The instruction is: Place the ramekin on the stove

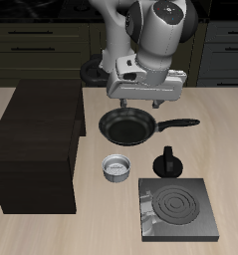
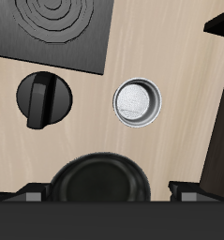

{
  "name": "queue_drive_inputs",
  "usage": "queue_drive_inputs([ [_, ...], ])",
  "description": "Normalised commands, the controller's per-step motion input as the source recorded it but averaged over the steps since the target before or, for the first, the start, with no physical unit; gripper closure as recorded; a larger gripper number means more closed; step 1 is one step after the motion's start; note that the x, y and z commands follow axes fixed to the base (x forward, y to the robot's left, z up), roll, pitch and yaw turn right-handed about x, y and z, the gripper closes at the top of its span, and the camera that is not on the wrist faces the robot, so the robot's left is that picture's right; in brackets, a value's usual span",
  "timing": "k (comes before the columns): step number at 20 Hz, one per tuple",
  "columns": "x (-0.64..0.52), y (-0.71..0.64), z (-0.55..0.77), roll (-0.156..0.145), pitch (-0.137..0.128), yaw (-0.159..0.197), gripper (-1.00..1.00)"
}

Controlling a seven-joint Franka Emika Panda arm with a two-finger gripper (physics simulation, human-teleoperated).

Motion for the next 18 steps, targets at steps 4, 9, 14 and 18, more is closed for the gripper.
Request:
queue_drive_inputs([
  [4, 0.23, 0.1, 0.0, -0.001, -0.024, 0.015, -1.0],
  [9, 0.31, -0.06, 0.07, -0.036, 0.003, -0.053, -1.0],
  [14, 0.34, -0.11, 0.07, -0.008, 0.027, -0.065, -1.0],
  [18, 0.25, 0.02, 0.05, 0.056, 0.029, -0.075, -1.0],
])
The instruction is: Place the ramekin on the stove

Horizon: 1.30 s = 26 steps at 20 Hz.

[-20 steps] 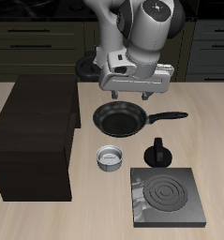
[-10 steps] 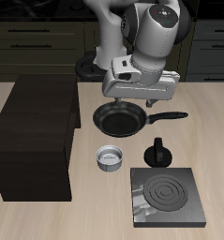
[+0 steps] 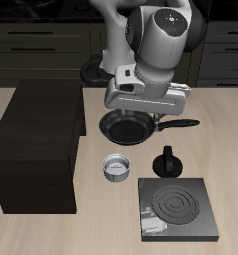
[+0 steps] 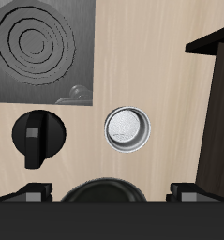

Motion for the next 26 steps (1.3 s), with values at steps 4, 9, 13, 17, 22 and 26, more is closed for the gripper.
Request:
queue_drive_inputs([
  [4, 0.22, -0.11, 0.01, -0.024, -0.003, -0.065, -1.0],
  [9, 0.08, 0.01, -0.12, 0.006, 0.014, -0.011, -1.0],
  [13, 0.08, -0.06, -0.16, 0.005, 0.002, -0.012, -1.0],
  [17, 0.09, 0.03, -0.34, 0.024, 0.016, -0.016, -1.0],
  [22, 0.08, 0.05, -0.3, 0.0, -0.013, -0.012, -1.0],
  [26, 0.04, -0.02, -0.4, 0.016, 0.021, -0.02, -1.0],
])
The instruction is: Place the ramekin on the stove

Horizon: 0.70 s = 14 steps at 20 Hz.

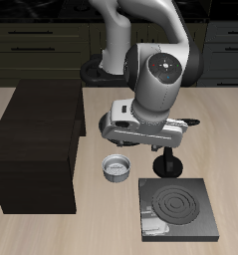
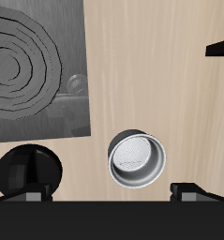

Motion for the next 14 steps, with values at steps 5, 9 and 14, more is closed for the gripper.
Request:
queue_drive_inputs([
  [5, -0.15, 0.04, -0.15, 0.015, -0.047, -0.011, -1.0],
  [9, -0.25, 0.04, -0.11, 0.036, -0.062, -0.021, -1.0],
  [14, -0.24, -0.01, -0.12, 0.025, -0.07, -0.014, -1.0],
])
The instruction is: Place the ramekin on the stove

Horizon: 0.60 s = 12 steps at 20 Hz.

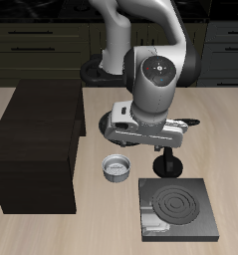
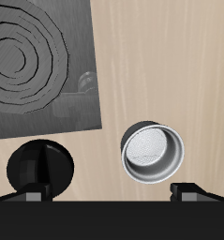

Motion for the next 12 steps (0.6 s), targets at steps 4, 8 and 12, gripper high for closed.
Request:
queue_drive_inputs([
  [4, 0.02, -0.08, -0.02, 0.001, -0.059, 0.006, -1.0],
  [8, 0.01, -0.21, -0.16, -0.041, -0.035, -0.005, -1.0],
  [12, -0.02, -0.06, -0.22, 0.003, 0.001, 0.01, -1.0],
])
